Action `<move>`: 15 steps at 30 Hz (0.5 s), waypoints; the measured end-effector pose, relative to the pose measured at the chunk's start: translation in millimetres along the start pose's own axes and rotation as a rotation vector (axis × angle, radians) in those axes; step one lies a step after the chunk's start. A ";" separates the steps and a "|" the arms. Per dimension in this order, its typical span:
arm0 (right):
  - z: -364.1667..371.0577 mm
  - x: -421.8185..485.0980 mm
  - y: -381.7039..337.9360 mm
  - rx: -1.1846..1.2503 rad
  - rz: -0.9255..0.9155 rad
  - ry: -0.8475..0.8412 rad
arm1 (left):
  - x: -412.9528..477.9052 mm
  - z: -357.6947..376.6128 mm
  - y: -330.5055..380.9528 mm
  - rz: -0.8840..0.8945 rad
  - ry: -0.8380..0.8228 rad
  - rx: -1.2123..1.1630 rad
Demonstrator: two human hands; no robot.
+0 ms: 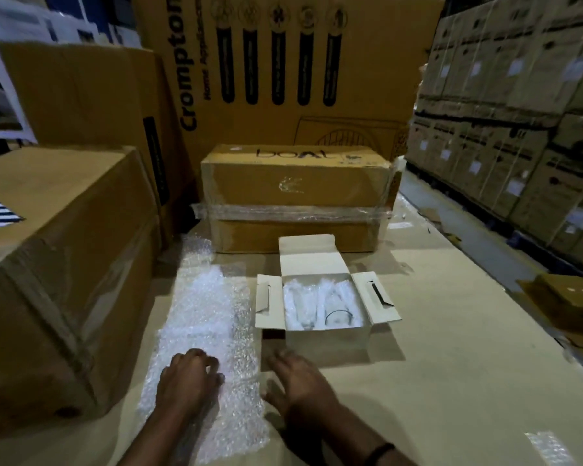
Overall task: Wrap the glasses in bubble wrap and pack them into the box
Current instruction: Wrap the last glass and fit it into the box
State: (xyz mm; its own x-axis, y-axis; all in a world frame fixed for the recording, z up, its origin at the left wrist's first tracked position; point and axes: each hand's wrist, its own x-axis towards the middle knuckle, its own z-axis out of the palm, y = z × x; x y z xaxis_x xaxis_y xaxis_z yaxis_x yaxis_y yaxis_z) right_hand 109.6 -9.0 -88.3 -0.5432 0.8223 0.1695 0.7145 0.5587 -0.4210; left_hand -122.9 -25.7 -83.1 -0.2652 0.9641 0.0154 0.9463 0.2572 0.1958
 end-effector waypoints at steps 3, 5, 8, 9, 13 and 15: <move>29.1 -2.2 2.3 -0.124 0.116 -0.092 | 0.8 1.5 -3.8 -0.041 0.089 -0.113; 35.7 -4.6 2.1 -0.175 0.147 -0.123 | 1.8 0.1 -5.7 -0.054 0.173 -0.196; 37.3 -5.2 2.8 -0.172 0.129 -0.092 | -0.3 -5.0 -0.9 -0.030 0.315 -0.307; 36.4 -4.6 2.4 -0.184 0.120 -0.102 | -3.6 -7.8 1.5 -0.020 0.359 -0.347; 22.6 0.4 -4.9 0.074 0.138 -0.031 | -18.5 -16.5 4.7 0.022 0.439 -0.513; 14.4 8.2 -12.9 0.415 0.287 0.129 | -29.6 -14.8 5.4 0.102 0.422 -0.574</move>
State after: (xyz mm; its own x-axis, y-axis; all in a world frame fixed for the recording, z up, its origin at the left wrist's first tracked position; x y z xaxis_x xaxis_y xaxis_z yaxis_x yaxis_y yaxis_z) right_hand 89.6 -11.0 -94.3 -0.2732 0.9575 0.0930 0.5775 0.2405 -0.7801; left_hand -112.7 -53.8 -67.9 -0.3394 0.8436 0.4161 0.7548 -0.0197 0.6557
